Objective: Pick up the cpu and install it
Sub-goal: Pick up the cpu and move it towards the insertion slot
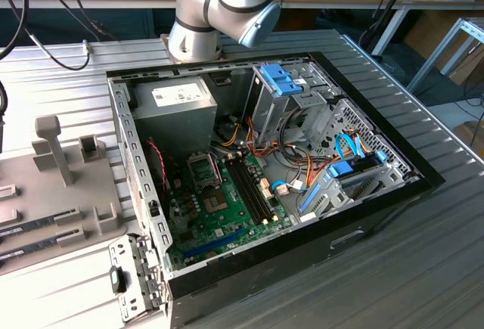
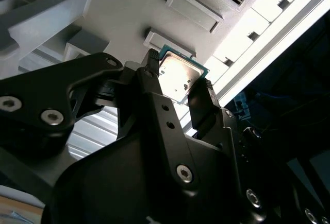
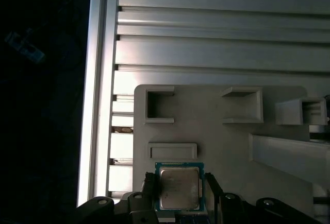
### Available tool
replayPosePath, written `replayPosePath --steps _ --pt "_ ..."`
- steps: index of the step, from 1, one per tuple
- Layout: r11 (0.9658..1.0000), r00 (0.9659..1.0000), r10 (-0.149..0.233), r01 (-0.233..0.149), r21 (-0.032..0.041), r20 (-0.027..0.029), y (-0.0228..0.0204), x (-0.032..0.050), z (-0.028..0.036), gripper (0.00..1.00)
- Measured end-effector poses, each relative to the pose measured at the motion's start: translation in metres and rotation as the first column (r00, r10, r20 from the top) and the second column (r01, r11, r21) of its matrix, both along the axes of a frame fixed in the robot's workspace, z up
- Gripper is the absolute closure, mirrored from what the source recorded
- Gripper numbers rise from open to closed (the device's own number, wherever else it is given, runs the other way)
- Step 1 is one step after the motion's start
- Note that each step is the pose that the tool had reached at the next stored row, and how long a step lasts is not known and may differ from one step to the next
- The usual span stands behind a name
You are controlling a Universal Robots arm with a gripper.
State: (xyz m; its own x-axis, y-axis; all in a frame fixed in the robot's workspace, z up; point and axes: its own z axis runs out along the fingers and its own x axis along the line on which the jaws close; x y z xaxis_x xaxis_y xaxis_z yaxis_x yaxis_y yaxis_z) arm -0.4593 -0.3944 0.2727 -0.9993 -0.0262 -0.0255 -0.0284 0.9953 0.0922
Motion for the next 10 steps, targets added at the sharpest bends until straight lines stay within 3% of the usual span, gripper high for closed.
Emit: replayPosePath --steps 10 --pt "1.0000 1.0000 0.000 0.000 0.0030 0.0000 0.0000 0.0000 0.0028 0.53"
